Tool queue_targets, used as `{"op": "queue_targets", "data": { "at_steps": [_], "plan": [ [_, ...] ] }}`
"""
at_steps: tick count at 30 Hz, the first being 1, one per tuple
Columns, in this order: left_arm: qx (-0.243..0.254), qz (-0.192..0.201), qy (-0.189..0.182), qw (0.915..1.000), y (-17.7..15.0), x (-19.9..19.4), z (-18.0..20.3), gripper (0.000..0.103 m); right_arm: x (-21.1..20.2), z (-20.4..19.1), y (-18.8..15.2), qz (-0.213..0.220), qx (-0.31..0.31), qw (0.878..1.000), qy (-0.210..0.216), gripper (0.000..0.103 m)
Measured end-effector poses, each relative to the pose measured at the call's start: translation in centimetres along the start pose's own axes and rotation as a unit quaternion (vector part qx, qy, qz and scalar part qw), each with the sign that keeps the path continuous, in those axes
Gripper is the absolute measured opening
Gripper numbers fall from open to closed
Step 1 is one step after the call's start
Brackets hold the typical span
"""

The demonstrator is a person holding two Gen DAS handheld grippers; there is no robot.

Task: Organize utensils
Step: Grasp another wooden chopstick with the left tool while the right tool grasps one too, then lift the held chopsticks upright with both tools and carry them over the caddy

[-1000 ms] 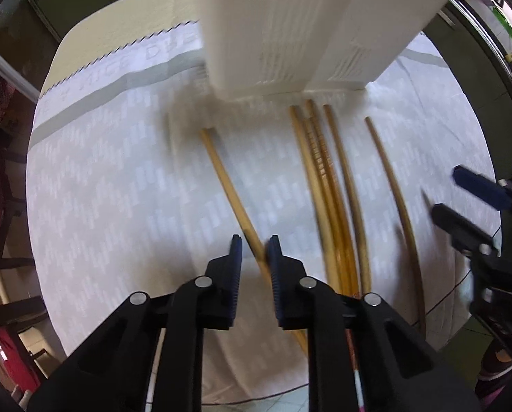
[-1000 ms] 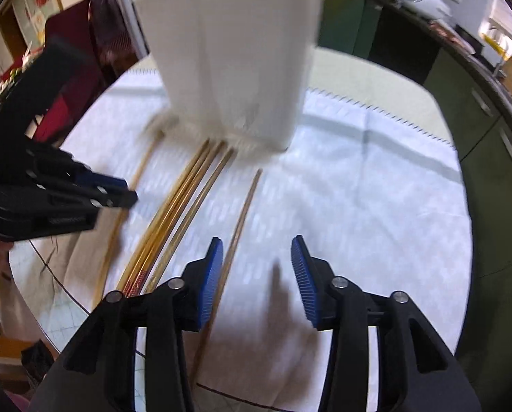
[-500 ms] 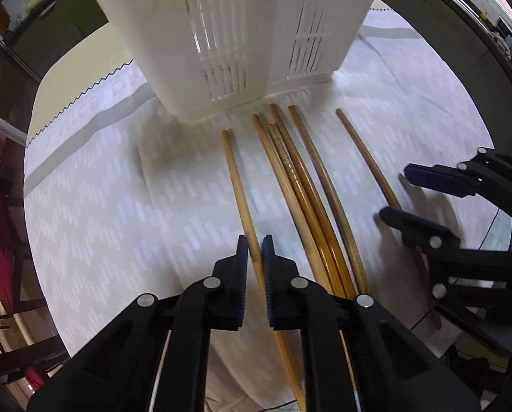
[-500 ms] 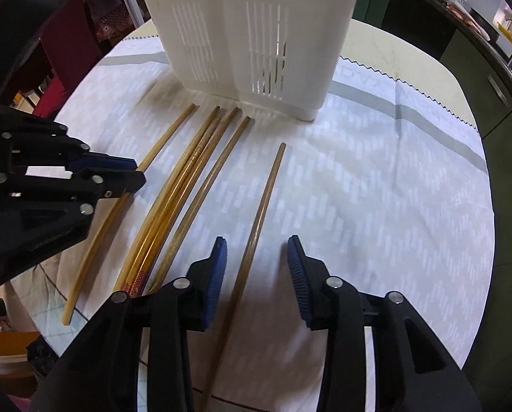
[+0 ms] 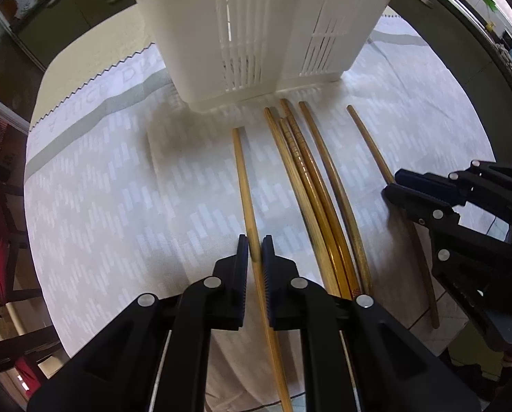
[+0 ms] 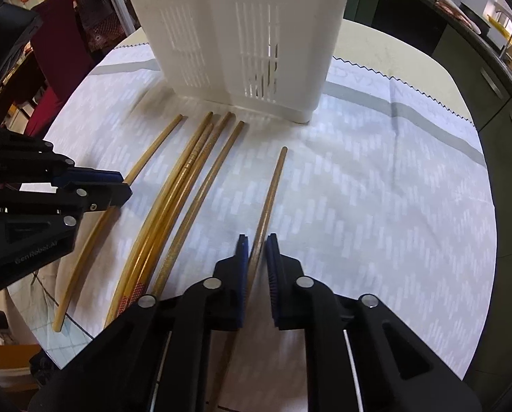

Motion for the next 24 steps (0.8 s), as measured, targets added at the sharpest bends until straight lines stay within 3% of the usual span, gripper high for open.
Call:
{"op": "queue_targets", "data": {
  "at_steps": [12,24],
  "plan": [
    [-0.007,0.059,-0.019,0.9980,-1.7,-2.4,0.1,0.006,-1.5,2.1,-0.8,0.022,0.027,0.999,0.028,0.007],
    [0.000,0.134,-0.034,0.9904,-4.1,-9.4,-1.4,0.006,-9.8,3.1,-2.5,0.118,0.040,0.990,0.060,0.007]
  ]
}}
Point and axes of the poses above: each gripper's, at about its wrist camera, not at the fingertips, and x roughly the way its jaws point, z to its right, y to its top, the point moved 8 cm from there along x, roughly the way its jaws point, and after that the axes turned 9 degrees about -z, right-handed, at the moved point
